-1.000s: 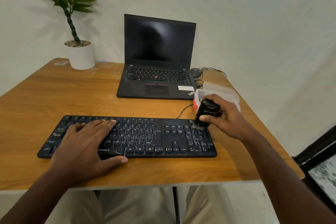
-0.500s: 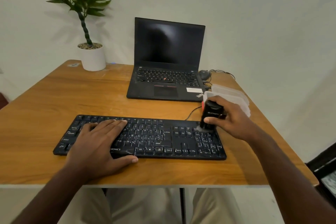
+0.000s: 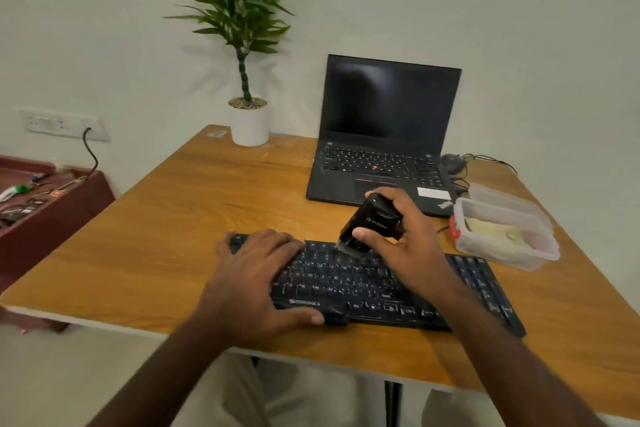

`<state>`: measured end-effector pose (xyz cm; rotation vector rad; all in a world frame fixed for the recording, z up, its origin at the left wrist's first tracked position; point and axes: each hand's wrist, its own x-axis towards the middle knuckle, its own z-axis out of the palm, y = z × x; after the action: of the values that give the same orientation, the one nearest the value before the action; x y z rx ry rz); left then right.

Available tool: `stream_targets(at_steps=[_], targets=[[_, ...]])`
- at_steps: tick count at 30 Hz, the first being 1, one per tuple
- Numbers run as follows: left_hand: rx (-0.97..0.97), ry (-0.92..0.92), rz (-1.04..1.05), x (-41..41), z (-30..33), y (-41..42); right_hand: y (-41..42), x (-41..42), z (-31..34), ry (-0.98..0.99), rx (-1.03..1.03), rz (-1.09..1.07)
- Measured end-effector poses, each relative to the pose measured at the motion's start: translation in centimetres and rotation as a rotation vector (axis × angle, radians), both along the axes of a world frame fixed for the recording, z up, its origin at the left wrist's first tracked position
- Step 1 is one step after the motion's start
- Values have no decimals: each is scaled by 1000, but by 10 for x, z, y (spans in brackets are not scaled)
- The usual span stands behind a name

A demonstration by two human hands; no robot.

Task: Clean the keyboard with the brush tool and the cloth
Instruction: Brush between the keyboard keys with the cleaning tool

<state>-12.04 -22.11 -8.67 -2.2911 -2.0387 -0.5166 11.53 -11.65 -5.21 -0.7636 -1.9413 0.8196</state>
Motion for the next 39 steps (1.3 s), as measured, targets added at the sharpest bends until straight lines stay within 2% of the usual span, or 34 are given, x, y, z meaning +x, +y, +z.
stream_targets(at_steps=[4, 9, 13, 19, 26, 28, 32, 39], targets=[[-121, -113, 61, -62, -9, -3, -2, -36, 1, -17, -19, 62], [-295, -240, 5, -97, -19, -2, -7, -87, 0, -104, -61, 176], [-293, -276, 9, -104, -20, 0, -12, -125, -2, -142, -75, 219], [-256, -320, 8, -105, -21, 0, -15, -164, -9, -248, 38, 279], [-242, -336, 29, -107, -27, 1, 3, -147, -3, -422, 97, 364], [-246, -351, 26, -107, -26, 0, 9, -143, 4, -408, 117, 345], [-239, -365, 26, -108, -29, 1, 0, -154, 0, -233, 65, 291], [-233, -344, 16, -105, -26, 0, -2, -158, -3, -378, 115, 397]])
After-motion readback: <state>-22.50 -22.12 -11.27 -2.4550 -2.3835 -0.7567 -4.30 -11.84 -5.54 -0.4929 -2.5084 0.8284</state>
